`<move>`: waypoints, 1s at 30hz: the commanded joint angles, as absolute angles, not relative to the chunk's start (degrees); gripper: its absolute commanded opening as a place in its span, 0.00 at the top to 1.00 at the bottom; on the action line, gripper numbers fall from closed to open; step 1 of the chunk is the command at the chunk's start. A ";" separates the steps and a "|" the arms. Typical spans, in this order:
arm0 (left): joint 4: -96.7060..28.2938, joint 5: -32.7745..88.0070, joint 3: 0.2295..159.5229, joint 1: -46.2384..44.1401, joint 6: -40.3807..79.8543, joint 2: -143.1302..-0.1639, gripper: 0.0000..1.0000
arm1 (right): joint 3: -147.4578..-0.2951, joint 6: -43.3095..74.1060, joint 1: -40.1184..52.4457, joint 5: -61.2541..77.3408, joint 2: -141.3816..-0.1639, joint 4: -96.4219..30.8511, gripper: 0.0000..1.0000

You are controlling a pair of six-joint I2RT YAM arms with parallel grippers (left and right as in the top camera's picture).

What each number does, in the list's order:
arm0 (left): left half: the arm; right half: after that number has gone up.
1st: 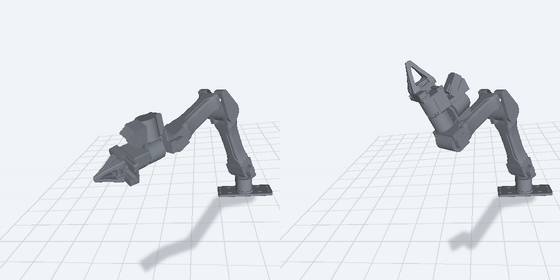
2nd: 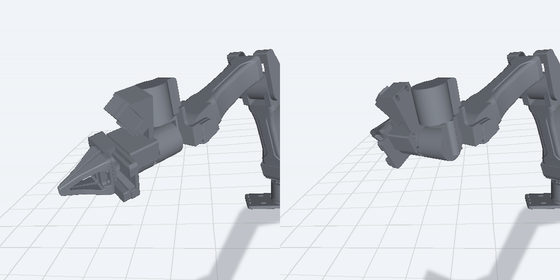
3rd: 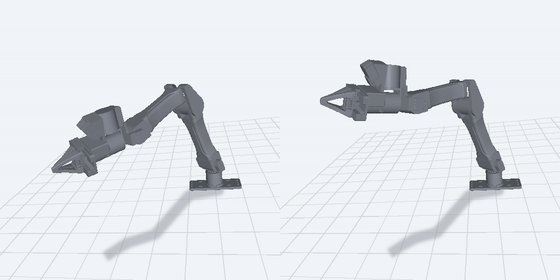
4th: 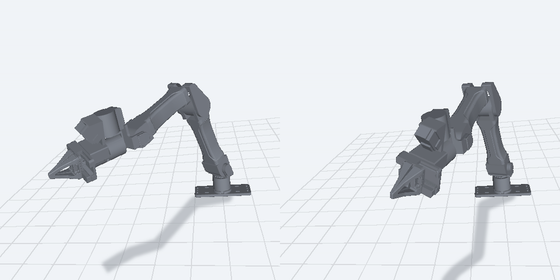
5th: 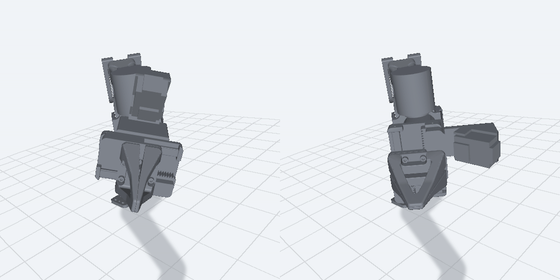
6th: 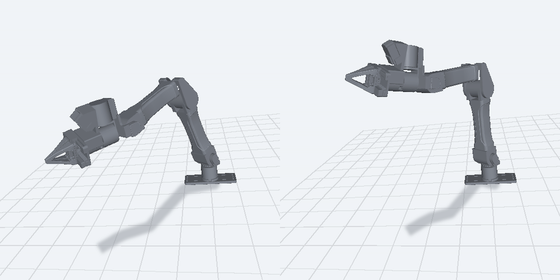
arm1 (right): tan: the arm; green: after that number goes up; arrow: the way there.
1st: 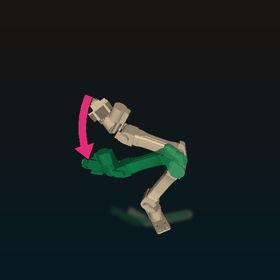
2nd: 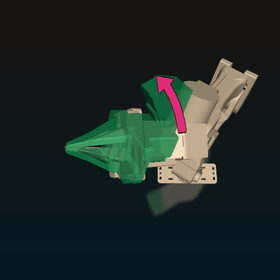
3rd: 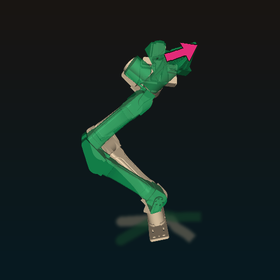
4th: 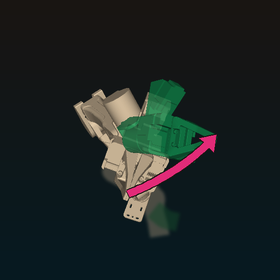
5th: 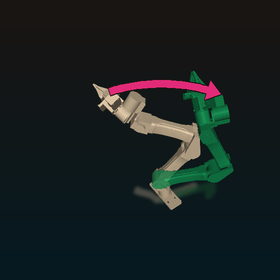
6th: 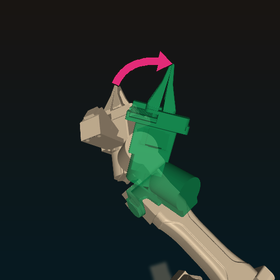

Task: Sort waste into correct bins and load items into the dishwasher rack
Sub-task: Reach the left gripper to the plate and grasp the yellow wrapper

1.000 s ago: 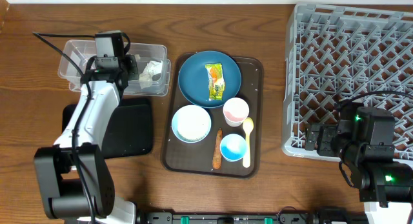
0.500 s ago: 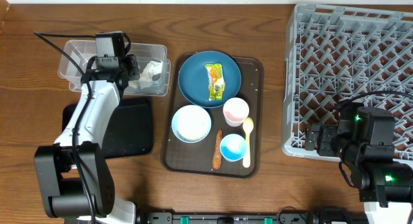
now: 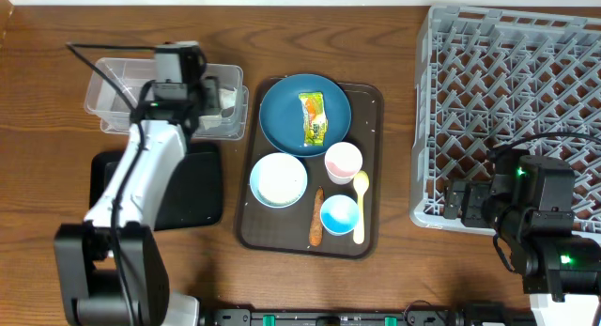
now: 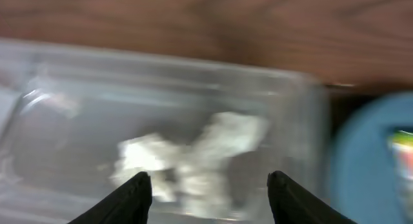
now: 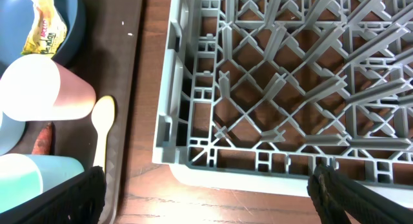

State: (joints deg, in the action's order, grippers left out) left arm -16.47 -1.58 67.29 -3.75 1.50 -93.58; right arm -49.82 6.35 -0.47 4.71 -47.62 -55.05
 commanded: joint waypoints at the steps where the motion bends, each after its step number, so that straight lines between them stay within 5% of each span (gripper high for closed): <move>1: -17.19 1.34 68.49 -9.13 1.56 -91.61 0.37 | -50.94 6.20 0.03 5.19 -47.53 -54.89 0.01; 12: -18.09 6.09 68.49 -21.63 5.43 -99.90 0.31 | -50.94 6.20 0.03 5.19 -47.53 -54.96 0.01; 30: -14.63 14.35 68.49 -23.86 13.23 -108.03 0.32 | -50.94 6.22 0.03 5.21 -47.53 -55.11 0.01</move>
